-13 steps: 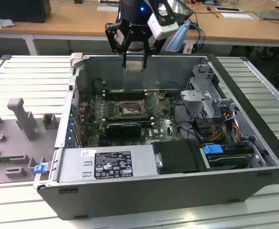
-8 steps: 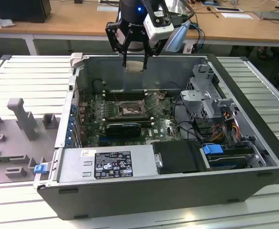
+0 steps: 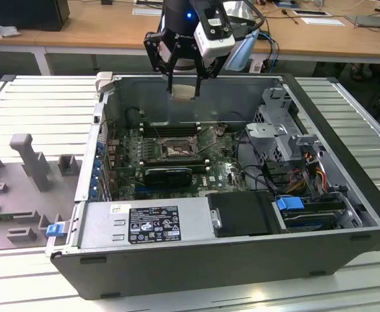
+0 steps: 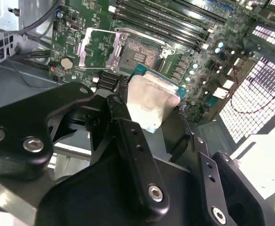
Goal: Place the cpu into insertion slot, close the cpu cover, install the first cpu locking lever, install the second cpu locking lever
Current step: 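Place the cpu into insertion slot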
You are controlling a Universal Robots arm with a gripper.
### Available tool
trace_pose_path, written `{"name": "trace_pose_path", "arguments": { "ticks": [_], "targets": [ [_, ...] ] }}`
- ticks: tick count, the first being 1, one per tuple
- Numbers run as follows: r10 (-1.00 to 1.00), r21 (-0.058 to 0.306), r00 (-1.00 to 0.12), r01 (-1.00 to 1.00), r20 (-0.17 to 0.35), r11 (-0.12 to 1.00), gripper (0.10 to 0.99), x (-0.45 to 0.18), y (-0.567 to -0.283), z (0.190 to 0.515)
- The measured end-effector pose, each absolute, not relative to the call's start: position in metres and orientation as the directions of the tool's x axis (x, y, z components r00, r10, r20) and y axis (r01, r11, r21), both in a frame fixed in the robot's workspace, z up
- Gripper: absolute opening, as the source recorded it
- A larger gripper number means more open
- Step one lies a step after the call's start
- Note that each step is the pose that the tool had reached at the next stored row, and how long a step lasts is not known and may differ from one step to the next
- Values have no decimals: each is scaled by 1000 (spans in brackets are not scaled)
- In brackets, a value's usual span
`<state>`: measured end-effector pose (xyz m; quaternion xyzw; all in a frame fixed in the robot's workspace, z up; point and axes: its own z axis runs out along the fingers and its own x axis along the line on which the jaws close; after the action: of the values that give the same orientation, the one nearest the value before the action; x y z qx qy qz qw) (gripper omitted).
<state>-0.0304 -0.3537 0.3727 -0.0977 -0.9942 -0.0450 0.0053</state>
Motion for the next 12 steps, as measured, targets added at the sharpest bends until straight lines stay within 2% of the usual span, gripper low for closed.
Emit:
{"name": "trace_pose_path", "arguments": {
  "ticks": [12],
  "targets": [
    [283, 88, -959, 283, 19, 955, 529, -30, -354, 372]
  ]
}}
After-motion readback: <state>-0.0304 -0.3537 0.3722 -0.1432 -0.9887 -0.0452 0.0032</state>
